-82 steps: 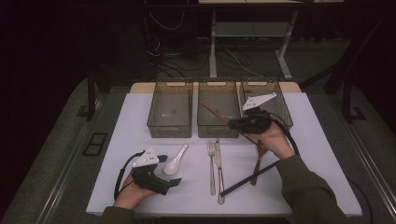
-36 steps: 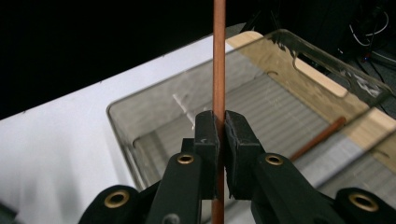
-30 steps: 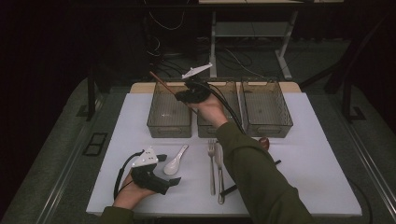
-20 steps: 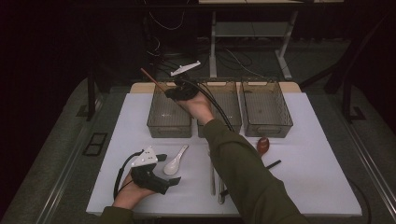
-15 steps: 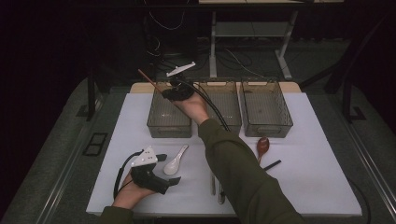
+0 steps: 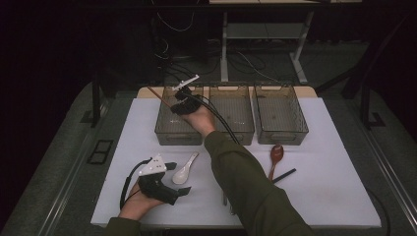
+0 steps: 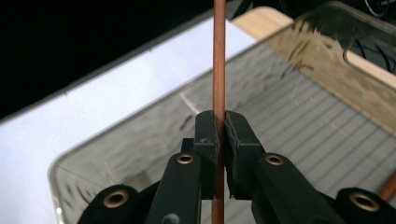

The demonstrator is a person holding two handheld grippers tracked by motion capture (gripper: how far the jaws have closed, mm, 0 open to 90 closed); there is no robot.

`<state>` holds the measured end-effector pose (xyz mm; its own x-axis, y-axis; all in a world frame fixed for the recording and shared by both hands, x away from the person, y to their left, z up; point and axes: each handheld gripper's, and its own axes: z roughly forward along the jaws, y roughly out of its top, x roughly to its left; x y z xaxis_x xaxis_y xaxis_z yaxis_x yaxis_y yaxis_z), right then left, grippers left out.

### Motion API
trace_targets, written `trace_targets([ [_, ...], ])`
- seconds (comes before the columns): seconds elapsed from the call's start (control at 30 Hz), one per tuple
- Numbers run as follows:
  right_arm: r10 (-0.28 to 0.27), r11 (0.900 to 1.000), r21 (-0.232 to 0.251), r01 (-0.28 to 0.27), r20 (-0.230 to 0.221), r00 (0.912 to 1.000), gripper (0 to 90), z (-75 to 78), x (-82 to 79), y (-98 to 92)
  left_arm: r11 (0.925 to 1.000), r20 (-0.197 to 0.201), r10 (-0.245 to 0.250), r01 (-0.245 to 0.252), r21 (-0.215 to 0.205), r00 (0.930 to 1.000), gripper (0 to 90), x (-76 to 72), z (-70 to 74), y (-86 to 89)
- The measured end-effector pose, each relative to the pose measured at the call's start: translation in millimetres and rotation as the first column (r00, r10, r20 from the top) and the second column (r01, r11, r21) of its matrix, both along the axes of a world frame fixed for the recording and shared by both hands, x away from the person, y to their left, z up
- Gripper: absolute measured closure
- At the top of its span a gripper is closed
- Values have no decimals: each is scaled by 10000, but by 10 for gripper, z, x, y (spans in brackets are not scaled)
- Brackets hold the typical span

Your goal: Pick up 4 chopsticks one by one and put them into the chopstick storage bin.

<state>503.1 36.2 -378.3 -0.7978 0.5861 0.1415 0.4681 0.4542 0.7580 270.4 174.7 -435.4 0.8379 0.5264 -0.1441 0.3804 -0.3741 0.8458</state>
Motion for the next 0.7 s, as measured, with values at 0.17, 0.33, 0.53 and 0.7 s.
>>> trace_targets([
  [0.17, -167, 9983, -563, 148, -324, 9993, 765, -46, 19, 9, 10000, 7, -40, 40, 12, 10000, 0, -1, -1, 0],
  [0.33, -158, 9981, -608, 134, -400, 9991, 649, -21, 34, -40, 10000, -3, -67, 68, 68, 10000, 0, -1, -1, -2],
  [0.53, -159, 9990, -434, 144, -347, 9993, 532, 62, 12, -110, 10000, -18, -59, 59, 66, 10000, 0, -2, -3, -4],
  [0.7, 43, 9997, -231, -50, -325, 9995, 473, 127, -28, -220, 10000, 0, -88, 88, 38, 10000, 0, -3, -1, -2],
])
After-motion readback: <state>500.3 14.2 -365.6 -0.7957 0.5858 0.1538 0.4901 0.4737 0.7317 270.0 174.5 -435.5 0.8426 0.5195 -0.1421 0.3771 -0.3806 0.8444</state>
